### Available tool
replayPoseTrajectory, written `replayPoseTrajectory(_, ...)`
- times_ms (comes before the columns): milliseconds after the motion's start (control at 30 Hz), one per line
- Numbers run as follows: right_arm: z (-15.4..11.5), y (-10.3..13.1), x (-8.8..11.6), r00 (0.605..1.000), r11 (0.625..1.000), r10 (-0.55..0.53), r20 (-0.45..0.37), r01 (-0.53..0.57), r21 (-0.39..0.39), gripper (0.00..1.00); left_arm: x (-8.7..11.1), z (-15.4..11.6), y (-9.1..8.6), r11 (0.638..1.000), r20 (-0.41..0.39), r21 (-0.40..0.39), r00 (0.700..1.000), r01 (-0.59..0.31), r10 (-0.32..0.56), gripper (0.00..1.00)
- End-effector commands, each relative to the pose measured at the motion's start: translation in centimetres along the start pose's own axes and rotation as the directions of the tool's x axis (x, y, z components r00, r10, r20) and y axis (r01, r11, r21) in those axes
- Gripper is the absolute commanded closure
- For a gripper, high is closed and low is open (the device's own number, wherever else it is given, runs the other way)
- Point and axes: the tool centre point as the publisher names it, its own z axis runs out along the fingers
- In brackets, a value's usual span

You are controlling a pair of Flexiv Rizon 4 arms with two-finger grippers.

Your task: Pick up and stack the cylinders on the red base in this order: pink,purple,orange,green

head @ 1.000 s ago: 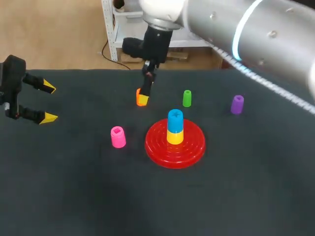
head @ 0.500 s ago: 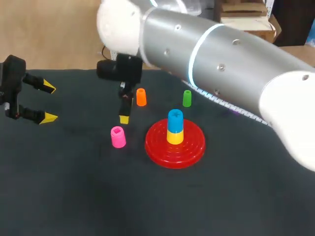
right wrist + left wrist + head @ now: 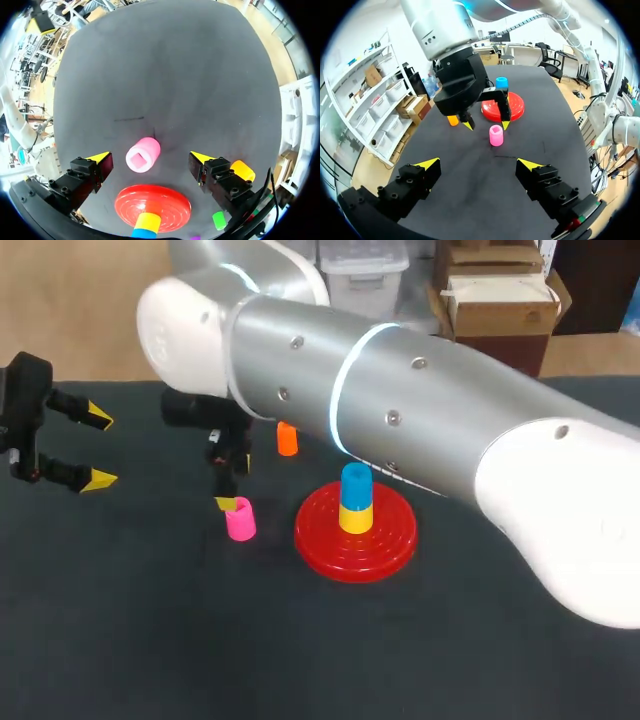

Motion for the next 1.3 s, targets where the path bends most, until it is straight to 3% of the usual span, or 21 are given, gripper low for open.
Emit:
replayPoseTrajectory(33, 0.1, 0.2, 0.5, 1.000, 1.000, 0.004, 0.013, -0.005, 0.009, 0.00, 0.1, 0.0, -0.1, 1.000, 0.003, -0.004, 1.000, -0.002, 0.002, 0.00)
replayPoseTrajectory(300, 1.2, 1.0, 0.3, 0.995, 0.998, 0.051, -0.089, -0.049, 0.031, 0.00, 0.1, 0.0, -0.1, 1.000, 0.003, -0.004, 1.000, -0.002, 0.002, 0.00)
replayPoseTrajectory(667, 2.0, 1.6, 0.6, 0.995, 0.991, 0.090, -0.048, -0.085, 0.108, 0.00, 0.1, 0.0, -0.1, 1.000, 0.003, -0.004, 1.000, -0.002, 0.002, 0.00)
replayPoseTrajectory(1200, 2.2, 2.2, 1.3, 0.990, 0.982, 0.137, -0.015, -0.134, 0.131, 0.00, 0.1, 0.0, -0.1, 1.000, 0.003, -0.004, 1.000, -0.002, 0.002, 0.00)
replayPoseTrajectory(1300, 2.1, 2.4, 1.4, 0.990, 0.982, 0.139, -0.017, -0.135, 0.134, 0.06, 0.1, 0.0, -0.1, 1.000, 0.003, -0.004, 1.000, -0.002, 0.002, 0.00)
